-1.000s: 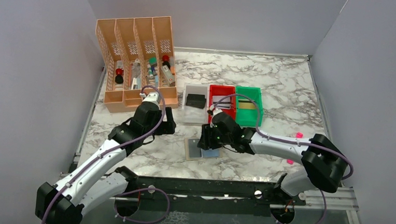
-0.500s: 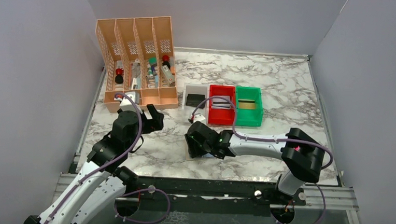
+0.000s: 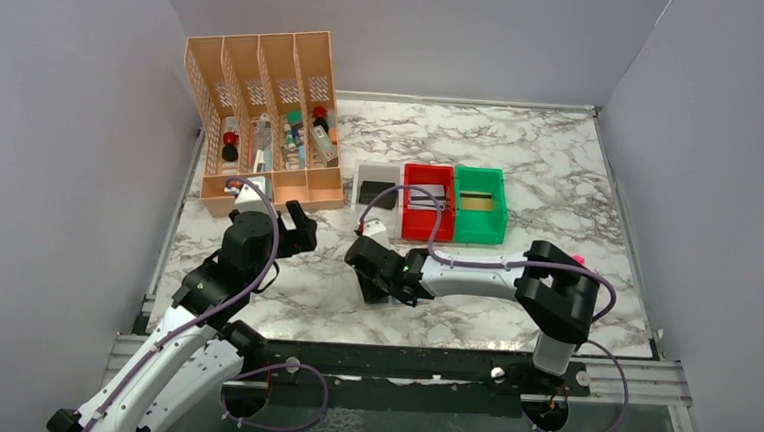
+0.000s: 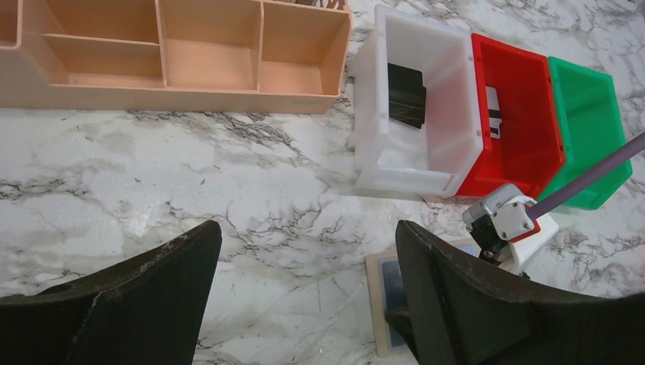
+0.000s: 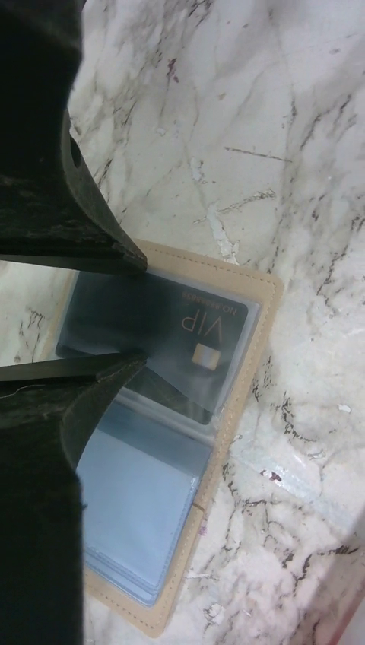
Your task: Take the credit cards out of the card holder
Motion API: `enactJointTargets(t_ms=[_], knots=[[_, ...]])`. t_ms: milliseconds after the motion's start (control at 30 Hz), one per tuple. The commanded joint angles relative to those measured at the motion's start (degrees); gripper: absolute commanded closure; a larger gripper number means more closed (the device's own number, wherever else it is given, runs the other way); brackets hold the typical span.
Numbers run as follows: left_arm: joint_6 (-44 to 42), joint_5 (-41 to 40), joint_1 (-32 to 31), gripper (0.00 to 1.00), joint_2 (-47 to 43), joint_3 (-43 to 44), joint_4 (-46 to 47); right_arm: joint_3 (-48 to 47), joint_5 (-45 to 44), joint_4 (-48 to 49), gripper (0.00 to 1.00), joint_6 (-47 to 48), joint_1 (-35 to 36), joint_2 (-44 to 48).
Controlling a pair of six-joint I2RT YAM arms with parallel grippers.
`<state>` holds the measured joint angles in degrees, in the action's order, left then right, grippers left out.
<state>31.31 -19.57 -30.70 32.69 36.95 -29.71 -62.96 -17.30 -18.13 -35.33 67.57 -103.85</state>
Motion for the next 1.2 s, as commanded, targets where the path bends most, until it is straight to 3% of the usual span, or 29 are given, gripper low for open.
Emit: enactJointTargets(t_ms=[0,500,767,1167], knots=[[0.4,-0.6,0.4,0.12,-0.8,-0.6,-0.4,1.6,-2.2,-3.1,0.61,-3.9,0.4,-3.0],[0.9,0.7,0.4,0.11,0.9,-0.9,-0.3,1.3,-4.8,-3.1,0.99,-3.1,0.4,0.3],[1.3,12.3,0.4,0.1,5.1,-2.4,4.3,7.6,10.1,9.6,0.99,-1.8,-3.5,8.3],[4.2,34.4,0.4,0.17,11.6,-8.1,20.6,16.4,26.2,21.7,0.99,-6.1,-11.2,12.9]])
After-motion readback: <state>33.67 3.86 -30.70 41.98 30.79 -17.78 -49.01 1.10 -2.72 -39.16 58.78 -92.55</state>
